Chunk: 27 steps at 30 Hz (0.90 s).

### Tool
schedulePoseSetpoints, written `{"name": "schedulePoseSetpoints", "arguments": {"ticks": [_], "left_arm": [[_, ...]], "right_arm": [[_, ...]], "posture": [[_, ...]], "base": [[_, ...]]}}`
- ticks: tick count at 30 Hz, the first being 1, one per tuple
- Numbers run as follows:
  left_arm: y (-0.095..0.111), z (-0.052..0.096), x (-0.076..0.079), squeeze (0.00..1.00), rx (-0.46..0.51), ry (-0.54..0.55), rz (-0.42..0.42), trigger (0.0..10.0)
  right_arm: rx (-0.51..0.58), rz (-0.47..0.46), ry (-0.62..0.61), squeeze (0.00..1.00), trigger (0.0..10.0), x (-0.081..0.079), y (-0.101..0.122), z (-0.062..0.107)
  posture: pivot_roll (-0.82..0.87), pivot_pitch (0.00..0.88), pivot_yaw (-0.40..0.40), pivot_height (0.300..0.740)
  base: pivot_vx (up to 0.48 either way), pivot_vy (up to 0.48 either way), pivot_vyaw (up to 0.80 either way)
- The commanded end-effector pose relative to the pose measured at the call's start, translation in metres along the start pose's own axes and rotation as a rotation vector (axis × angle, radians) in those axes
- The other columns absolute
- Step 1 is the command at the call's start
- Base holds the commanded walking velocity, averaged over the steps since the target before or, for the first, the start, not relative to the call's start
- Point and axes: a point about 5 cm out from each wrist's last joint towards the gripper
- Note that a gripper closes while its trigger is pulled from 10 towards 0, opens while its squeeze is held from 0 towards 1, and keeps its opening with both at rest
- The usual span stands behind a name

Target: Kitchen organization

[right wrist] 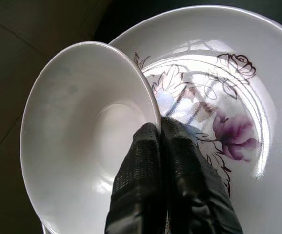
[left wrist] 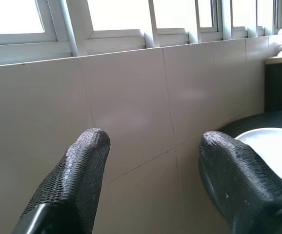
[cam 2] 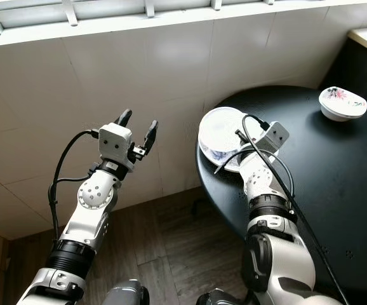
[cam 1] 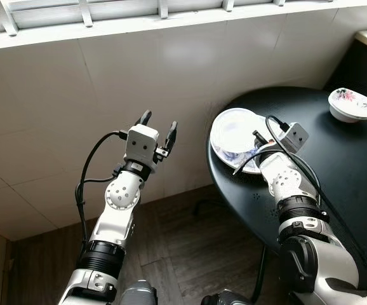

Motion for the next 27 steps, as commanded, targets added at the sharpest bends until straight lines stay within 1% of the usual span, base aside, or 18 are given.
{"name": "schedulePoseSetpoints", "arguments": {"ticks": [1,2,3,6,7,15,21,23,24,27], "left_arm": [[0.001,-0.002,0.001,0.0,-0.002,-0.004,-0.002,10.0],[0.001,-0.002,0.001,0.0,-0.002,-0.004,-0.002,10.0],[0.001,-0.002,0.001,0.0,-0.002,-0.005,-0.002,10.0],[0.001,-0.002,0.001,0.0,-0.002,-0.007,-0.001,10.0],[0.001,-0.003,0.001,0.0,-0.001,-0.009,-0.002,10.0],[0.001,-0.003,0.0,0.0,0.001,-0.01,-0.006,10.0],[0.002,-0.003,0.0,0.0,0.002,-0.008,-0.009,10.0],[0.002,-0.003,-0.001,0.0,0.002,-0.008,-0.01,10.0],[0.002,-0.003,0.0,0.0,0.001,-0.009,-0.01,10.0],[0.001,-0.003,0.0,0.0,0.001,-0.011,-0.009,10.0]], "right_arm": [[-0.066,-0.035,-0.099,0.0,10.0,0.015,-0.007,0.007],[-0.066,-0.035,-0.099,0.0,10.0,0.015,-0.007,0.007],[-0.063,-0.057,-0.143,0.0,10.0,0.021,-0.007,0.009],[-0.036,-0.096,-0.185,0.0,10.0,0.027,-0.004,0.013],[-0.02,-0.108,-0.204,1.0,10.0,0.029,-0.002,0.014],[-0.026,-0.146,-0.188,1.0,10.0,0.018,0.003,0.024],[0.029,-0.174,-0.157,1.0,10.0,0.01,0.014,0.028],[0.051,-0.176,-0.118,1.0,10.0,0.003,0.02,0.031],[0.045,-0.173,-0.099,1.0,10.0,-0.001,0.021,0.032],[0.028,-0.169,-0.091,1.0,10.0,-0.003,0.02,0.033]], "posture": [[0.16,0.0,-0.071,0.74],[0.16,0.0,-0.071,0.74],[0.16,0.0,-0.07,0.74],[0.16,0.0,-0.069,0.74],[0.16,0.0,-0.067,0.74],[0.16,0.0,-0.067,0.74],[0.16,0.0,-0.067,0.74],[0.16,0.0,-0.066,0.74],[0.16,0.0,-0.066,0.74],[0.16,0.0,-0.066,0.74]], "base": [[0.0,0.0,0.0],[0.0,0.0,0.0],[0.0,0.0,0.0],[0.0,0.0,0.0],[0.0,0.0,0.0],[0.0,0.0,0.0],[0.0,0.0,0.0],[0.0,0.0,0.0],[0.0,0.0,0.0],[0.0,0.0,0.0]]}}
Point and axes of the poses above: a point about 5 cm out from each wrist's last joint towards the gripper, its own z axis pointing back from the gripper into the wrist, its own y axis along the axis of the wrist's last joint, x = y × z, and after that the axes turned 5 degrees about z, right-handed
